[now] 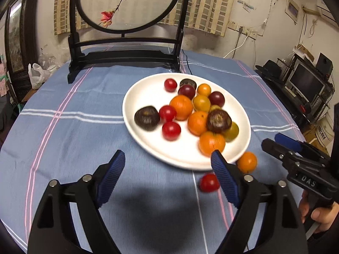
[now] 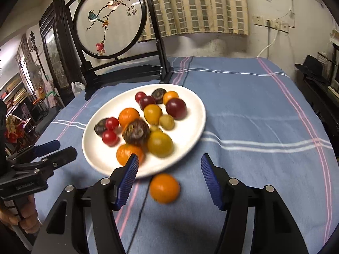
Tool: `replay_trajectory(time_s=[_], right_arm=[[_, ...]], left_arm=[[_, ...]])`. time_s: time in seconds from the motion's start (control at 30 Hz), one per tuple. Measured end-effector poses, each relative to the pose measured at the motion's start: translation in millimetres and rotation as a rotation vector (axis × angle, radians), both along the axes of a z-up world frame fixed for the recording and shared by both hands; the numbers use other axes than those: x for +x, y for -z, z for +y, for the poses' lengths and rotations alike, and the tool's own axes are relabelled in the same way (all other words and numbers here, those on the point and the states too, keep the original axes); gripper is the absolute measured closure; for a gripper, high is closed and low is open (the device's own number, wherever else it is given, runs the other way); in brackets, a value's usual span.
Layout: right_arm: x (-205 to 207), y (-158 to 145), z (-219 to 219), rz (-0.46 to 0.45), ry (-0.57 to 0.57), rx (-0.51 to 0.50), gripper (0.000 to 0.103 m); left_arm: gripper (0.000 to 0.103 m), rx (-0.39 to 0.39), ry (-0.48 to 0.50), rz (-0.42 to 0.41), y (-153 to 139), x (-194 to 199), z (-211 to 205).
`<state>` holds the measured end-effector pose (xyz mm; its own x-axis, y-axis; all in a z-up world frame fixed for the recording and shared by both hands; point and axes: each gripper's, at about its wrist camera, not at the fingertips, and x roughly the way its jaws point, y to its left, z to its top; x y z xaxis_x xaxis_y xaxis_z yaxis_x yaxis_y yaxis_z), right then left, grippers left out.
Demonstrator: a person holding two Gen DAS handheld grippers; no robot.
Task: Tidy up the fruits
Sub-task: 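Place the cherry tomato and yellow-green fruit on the plate, opening both tools, then grasp the last mandarin with the right tool while the left tool grasps the last cherry tomato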
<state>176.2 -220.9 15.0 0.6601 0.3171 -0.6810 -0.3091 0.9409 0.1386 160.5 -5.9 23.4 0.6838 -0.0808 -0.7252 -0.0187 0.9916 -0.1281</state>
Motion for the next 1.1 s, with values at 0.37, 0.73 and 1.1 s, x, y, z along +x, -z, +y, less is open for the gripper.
replay_trajectory(time_s=[0.37, 0.73, 1.1], right_arm=[[-11.8, 32.0, 15.2, 0.09, -0.052, -0.097, 0.04], [17.4, 51.2, 35.1, 0.135, -0.026, -0.157, 0.06], [-0.9, 34.9, 14.9, 0.106, -0.011, -0.074, 0.065]], left_arm=[[0.022, 0.047, 0.041, -0.031, 19.7, -21.3, -8.9], [0.021, 0.003, 0.087, 0.012, 34.1, -15.1, -11.0], [0.021, 0.02, 0.121, 0.051, 42.7, -13.5, -25.2]])
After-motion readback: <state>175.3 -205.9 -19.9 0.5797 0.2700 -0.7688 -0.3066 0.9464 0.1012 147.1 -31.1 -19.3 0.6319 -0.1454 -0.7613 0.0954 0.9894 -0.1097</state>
